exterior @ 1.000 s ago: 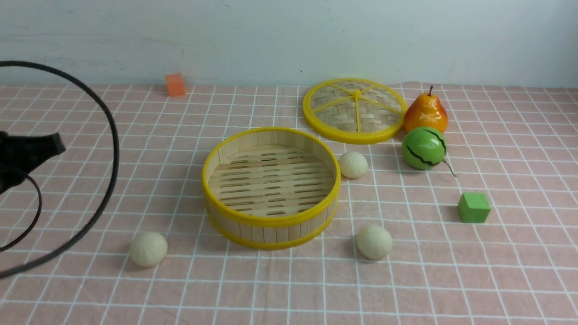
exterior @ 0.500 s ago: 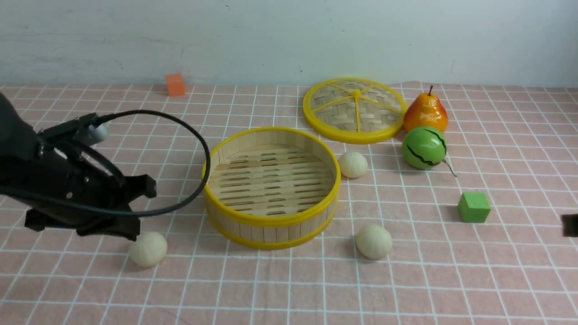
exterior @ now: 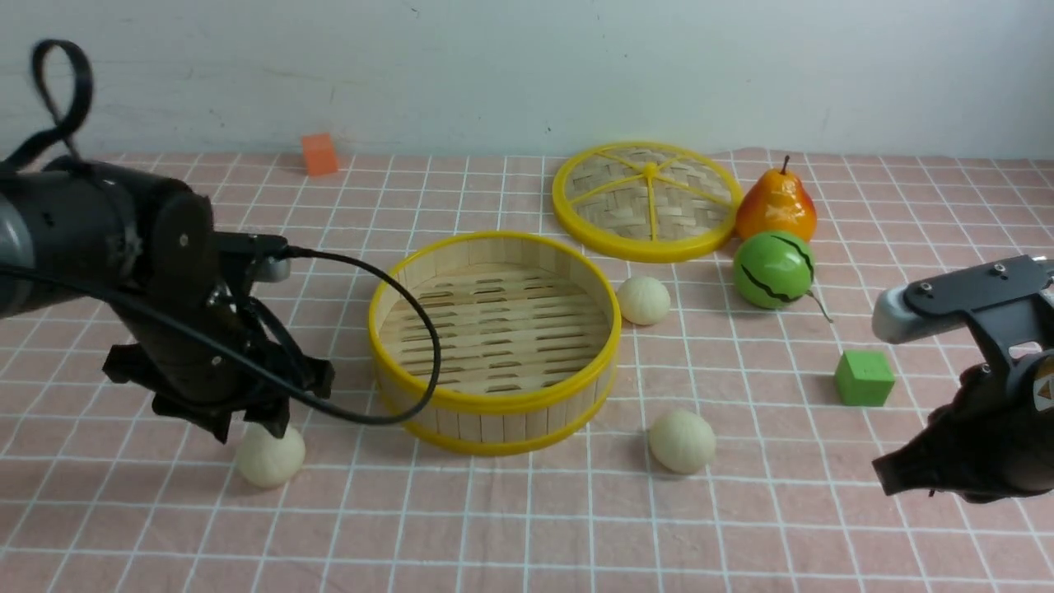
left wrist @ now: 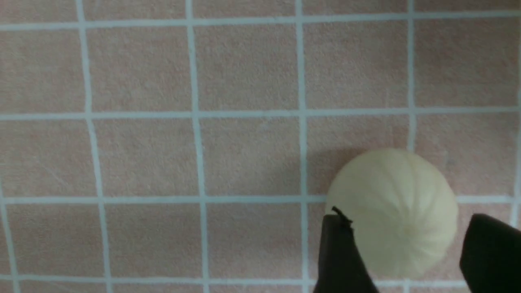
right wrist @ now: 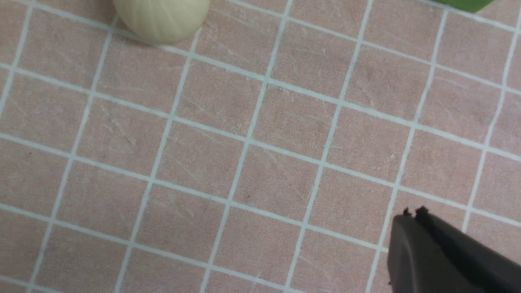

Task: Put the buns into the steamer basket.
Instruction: Use the left arm to grab a steamed stuffed bun, then use the left arm to put the steamed stuffed bun into the steamer

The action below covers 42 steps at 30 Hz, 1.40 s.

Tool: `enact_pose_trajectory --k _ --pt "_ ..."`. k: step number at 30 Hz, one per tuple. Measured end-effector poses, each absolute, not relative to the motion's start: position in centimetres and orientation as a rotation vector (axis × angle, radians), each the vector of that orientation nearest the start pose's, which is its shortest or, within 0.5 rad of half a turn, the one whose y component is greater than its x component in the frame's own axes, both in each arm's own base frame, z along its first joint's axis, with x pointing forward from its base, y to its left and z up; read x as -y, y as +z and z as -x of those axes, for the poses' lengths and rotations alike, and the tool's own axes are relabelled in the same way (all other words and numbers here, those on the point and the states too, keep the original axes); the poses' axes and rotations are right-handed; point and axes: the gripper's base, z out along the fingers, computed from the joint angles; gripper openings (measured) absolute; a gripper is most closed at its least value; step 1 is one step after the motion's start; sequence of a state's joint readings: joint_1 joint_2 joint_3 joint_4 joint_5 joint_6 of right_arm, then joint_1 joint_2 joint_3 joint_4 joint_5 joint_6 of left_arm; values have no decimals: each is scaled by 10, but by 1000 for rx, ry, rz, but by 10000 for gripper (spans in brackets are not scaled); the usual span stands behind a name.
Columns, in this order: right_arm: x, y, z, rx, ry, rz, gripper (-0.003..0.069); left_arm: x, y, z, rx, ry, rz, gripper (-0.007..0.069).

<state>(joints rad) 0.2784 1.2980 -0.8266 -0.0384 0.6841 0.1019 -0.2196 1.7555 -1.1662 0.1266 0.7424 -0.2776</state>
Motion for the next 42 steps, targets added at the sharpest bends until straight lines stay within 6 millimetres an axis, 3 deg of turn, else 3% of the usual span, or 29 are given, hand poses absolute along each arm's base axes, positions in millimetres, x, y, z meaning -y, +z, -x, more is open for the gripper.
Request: enact_pose_trajectory --k 3,6,10,12,13,14,15,17,18,19,20,23,24,26,28,30,33,34,35,37,39,40,42 --pt "-66 252 -236 -2639 98 260 -17 68 199 -346 -2805 49 -4 417" --pt "-67 252 -236 -2643 116 246 -16 68 190 -349 -2820 57 2 382" --pt "-67 252 -236 -2642 125 240 -14 72 185 -349 -2834 19 7 281" --pt "-67 252 -236 -2640 126 240 -13 73 186 -349 -2837 -6 12 175" --pt "-67 252 -236 -2640 126 240 -13 73 186 -349 -2838 -5 9 166" --pt "-68 253 -237 -2630 128 239 -11 74 190 -350 -2832 -14 13 75" --pt "-68 253 -237 -2627 128 238 -10 74 195 -350 -2828 -23 19 31" --pt "-68 253 -237 -2621 130 239 -10 75 208 -349 -2808 -41 26 -4" --pt "-68 253 -237 -2620 130 240 -10 75 210 -349 -2805 -43 24 -8" --pt "-68 253 -238 -2616 132 240 -10 76 232 -350 -2759 -76 23 -11" --pt "-68 253 -238 -2614 132 240 -10 77 238 -350 -2744 -87 19 -11" --pt "-69 254 -239 -2599 135 240 -7 86 291 -353 -2604 -239 11 -11" --pt "-69 254 -239 -2597 136 240 -7 87 294 -353 -2596 -250 8 -11" --pt "-70 255 -240 -2584 145 234 -5 102 319 -359 -2500 -383 -52 -11" --pt "-70 255 -240 -2578 154 227 -4 114 322 -364 -2466 -430 -100 -11" --pt "-71 255 -241 -2572 160 223 -3 127 317 -372 -2454 -456 -145 -11" --pt "-71 256 -241 -2570 160 223 -3 154 290 -388 -2486 -455 -233 -11" --pt "-71 256 -241 -2571 160 223 -1 163 272 -396 -2521 -429 -269 -11" --pt "-71 256 -241 -2571 160 223 -1 164 269 -397 -2527 -428 -272 -11" --pt "-71 256 -241 -2572 160 224 -1 175 237 -409 -2599 -353 -323 -1" --pt "-71 256 -241 -2572 160 224 -1 176 225 -413 -2628 -324 -321 11" --pt "-71 255 -241 -2572 157 233 0 177 213 -418 -2656 -301 -307 41" --pt "-71 255 -239 -2591 146 280 3 177 208 -420 -2662 -290 -301 100"
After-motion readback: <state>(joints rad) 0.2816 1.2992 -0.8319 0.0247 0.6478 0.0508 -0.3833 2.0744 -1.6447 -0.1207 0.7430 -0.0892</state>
